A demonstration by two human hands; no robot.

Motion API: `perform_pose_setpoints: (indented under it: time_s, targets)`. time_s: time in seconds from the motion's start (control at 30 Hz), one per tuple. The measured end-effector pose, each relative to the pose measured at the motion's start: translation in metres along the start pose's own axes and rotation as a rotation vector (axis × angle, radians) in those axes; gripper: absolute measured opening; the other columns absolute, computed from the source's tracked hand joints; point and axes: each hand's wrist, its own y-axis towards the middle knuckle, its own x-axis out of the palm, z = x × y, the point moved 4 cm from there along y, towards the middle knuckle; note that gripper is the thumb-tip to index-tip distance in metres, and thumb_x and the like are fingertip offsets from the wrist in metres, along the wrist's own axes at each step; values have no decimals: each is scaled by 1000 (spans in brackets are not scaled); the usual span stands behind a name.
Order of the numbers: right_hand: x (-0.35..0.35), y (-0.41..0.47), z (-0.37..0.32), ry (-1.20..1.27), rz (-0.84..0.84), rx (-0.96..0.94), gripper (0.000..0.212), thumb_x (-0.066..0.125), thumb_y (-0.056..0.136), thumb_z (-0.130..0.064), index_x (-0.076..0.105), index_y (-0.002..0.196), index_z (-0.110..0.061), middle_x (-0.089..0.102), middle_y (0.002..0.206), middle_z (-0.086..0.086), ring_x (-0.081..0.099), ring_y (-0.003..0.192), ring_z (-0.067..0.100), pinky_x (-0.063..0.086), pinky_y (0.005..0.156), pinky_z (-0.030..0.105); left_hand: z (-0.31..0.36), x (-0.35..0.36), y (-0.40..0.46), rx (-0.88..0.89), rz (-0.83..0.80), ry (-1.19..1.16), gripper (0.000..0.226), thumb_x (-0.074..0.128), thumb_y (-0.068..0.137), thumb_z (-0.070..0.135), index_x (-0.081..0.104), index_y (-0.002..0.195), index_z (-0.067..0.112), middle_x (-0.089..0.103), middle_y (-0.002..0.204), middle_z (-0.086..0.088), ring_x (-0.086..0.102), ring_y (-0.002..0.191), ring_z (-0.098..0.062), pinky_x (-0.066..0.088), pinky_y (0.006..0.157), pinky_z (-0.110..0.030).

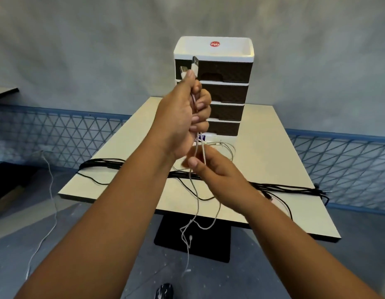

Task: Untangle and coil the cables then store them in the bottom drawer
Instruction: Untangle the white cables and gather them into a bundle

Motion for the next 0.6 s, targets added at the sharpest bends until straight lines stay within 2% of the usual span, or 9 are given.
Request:
perform_pose_setpoints:
  time_s: [0.07,0.1,0.17,0.3,0.37,0.43,0.5,0.6]
  targets:
    - [17,1,4,93,33,-33,24,42,101,-32,57,90,-18,56,64,0,59,58,22,48,62,26,-1,-3,2,18,16,24,36,30,105,41,39,77,19,33,61,3,19,48,-7,12,43,-20]
    - [23,0,12,117,48,-21,27,39,103,-30,53,84,-17,49,58,0,51,49,18,43,53,22,0,-8,3,32,37,37,36,30,105,41,40,77,19,33,61,4,19,48,-7,14,42,-19]
    - [34,-2,35,80,47,26,30,38,104,-32,49,79,-21,43,55,-4,42,48,11,37,50,21,5,-21,7,78,95,24,37,30,105,41,41,77,19,32,59,6,20,48,-6,17,40,-18]
    - [51,-4,84,-22,-71,161,32,38,101,-45,49,73,-35,44,56,-13,42,54,7,38,58,28,19,-51,22,149,198,-45,37,32,104,41,44,76,20,33,57,6,21,47,-6,20,39,-19]
    - [53,5,97,8,-107,233,32,38,100,-47,50,74,-32,48,61,-9,48,57,11,44,61,35,17,-66,33,117,240,-33,39,33,104,42,45,75,19,34,57,6,22,47,-6,20,39,-19]
    - [50,22,102,-34,-164,268,32,39,101,-45,55,81,-27,57,67,-5,58,67,14,50,74,42,10,-81,48,81,259,-16,39,35,103,43,45,74,20,34,57,6,22,46,-6,20,39,-19]
    - [44,38,109,-121,-221,307,33,41,100,-47,63,93,-23,67,84,-3,63,87,16,49,89,40,5,-96,63,58,275,-4,38,37,102,44,44,74,20,33,57,6,22,46,-6,19,40,-19]
    - [33,62,120,-92,-204,369,46,45,91,-63,65,109,-26,69,106,-5,63,104,9,49,98,33,3,-123,87,29,308,0,37,37,102,44,45,76,20,35,58,6,23,48,-6,19,40,-19]
